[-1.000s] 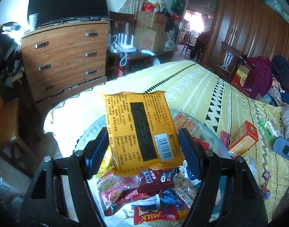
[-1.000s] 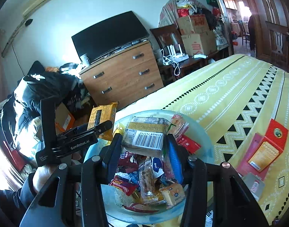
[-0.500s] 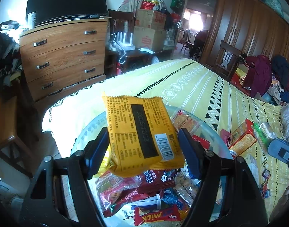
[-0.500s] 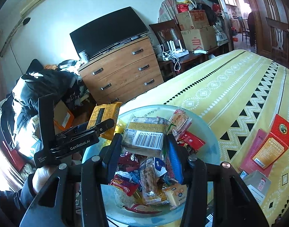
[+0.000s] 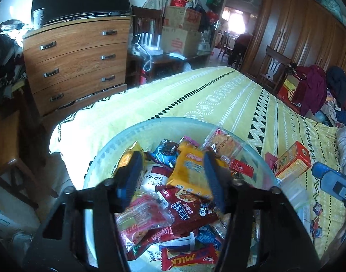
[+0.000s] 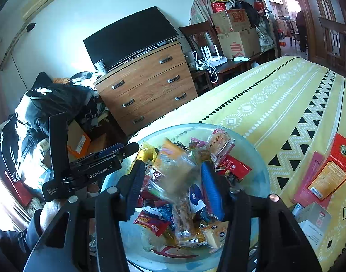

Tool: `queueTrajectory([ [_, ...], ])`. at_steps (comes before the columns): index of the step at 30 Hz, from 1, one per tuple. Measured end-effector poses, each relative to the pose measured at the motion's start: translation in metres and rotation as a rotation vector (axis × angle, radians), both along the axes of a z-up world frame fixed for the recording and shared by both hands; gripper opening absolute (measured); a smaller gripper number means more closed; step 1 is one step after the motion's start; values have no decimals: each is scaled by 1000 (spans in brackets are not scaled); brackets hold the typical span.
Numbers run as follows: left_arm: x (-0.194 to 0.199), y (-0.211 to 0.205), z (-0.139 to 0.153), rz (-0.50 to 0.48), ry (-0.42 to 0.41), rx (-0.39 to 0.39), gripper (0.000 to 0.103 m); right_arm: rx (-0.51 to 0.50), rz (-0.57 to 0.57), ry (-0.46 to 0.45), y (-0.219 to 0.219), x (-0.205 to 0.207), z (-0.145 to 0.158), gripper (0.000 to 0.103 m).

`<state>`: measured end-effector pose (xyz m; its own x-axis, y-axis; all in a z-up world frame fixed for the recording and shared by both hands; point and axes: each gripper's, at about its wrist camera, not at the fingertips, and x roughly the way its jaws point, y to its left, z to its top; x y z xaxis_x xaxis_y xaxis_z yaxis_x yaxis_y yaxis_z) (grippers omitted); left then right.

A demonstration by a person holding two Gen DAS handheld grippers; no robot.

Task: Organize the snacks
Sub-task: 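Carry both packets over the blue basin and open both tools to drop them, then move both tools back over the snacks on the bed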

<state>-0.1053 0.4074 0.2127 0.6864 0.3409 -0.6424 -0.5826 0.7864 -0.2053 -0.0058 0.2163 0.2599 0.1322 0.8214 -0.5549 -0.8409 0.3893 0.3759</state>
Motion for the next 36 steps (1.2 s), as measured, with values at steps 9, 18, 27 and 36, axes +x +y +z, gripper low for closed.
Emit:
queueTrajectory([
  [9, 0, -4, -4, 18, 25, 33, 84, 1, -20, 23, -11, -5, -12, 71],
  [18, 2, -16, 2, 20, 29, 72, 87, -33, -60, 63, -57, -23, -43, 86],
  [27, 5, -37, 11, 21, 23, 106, 92, -83, -151, 82, -135, -44, -68, 90],
  [36, 15, -75, 24, -12, 19, 168, 96, -140, -319, 94, -223, -63, -99, 97],
])
